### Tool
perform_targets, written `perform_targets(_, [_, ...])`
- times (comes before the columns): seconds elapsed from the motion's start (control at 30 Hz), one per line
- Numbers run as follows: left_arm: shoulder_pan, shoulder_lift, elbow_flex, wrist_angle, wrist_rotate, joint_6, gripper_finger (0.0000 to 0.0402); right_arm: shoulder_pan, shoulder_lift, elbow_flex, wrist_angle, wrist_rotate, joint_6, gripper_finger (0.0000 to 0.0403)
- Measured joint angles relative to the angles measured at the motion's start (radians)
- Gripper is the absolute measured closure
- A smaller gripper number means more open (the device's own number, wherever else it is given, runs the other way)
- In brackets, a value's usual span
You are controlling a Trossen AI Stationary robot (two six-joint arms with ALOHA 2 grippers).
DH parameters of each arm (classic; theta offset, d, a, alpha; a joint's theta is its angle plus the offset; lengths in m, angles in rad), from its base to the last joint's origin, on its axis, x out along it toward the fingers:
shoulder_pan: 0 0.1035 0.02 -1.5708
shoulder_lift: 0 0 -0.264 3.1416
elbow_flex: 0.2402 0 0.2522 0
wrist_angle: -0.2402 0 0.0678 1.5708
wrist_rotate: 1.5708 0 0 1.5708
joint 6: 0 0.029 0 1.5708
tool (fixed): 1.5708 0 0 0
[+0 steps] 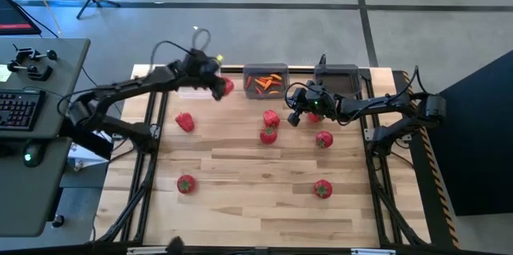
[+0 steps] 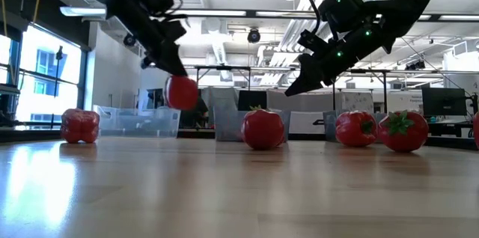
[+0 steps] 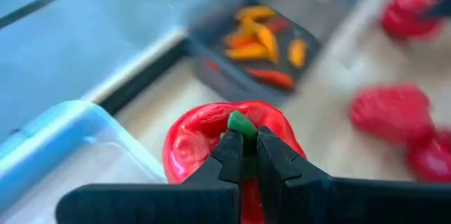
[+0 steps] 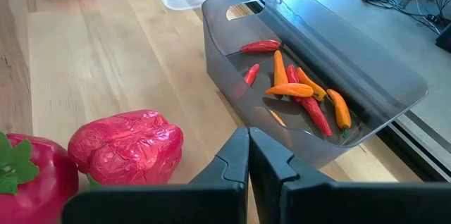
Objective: Sort produce into baskets
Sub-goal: Put the red bell pepper into the transparent bin
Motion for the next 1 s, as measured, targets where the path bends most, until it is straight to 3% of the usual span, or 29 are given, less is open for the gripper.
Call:
perform_targets(0.17, [0.123,-0.059,0.0,0.004,-0.008,-0.022,0.0401,0.0,0.0,0.0,0.0,0.0,0.0,0.0403])
perform_targets(0.4, [0.235,-0.026,0.0,0.027,0.011,-0.025,0.0401,0.0,0.0,0.0,0.0,0.0,0.002,0.0403])
perform_targets(0.73, [0.273,0.127,-0.001,0.125,0.016,-0.012,0.0401,0.0,0.0,0.0,0.0,0.0,0.0,0.0403])
perform_targets(1.0, [0.252,0.181,-0.025,0.267,0.033,-0.053,0.0401,0.0,0.0,0.0,0.0,0.0,-0.007,0.0403])
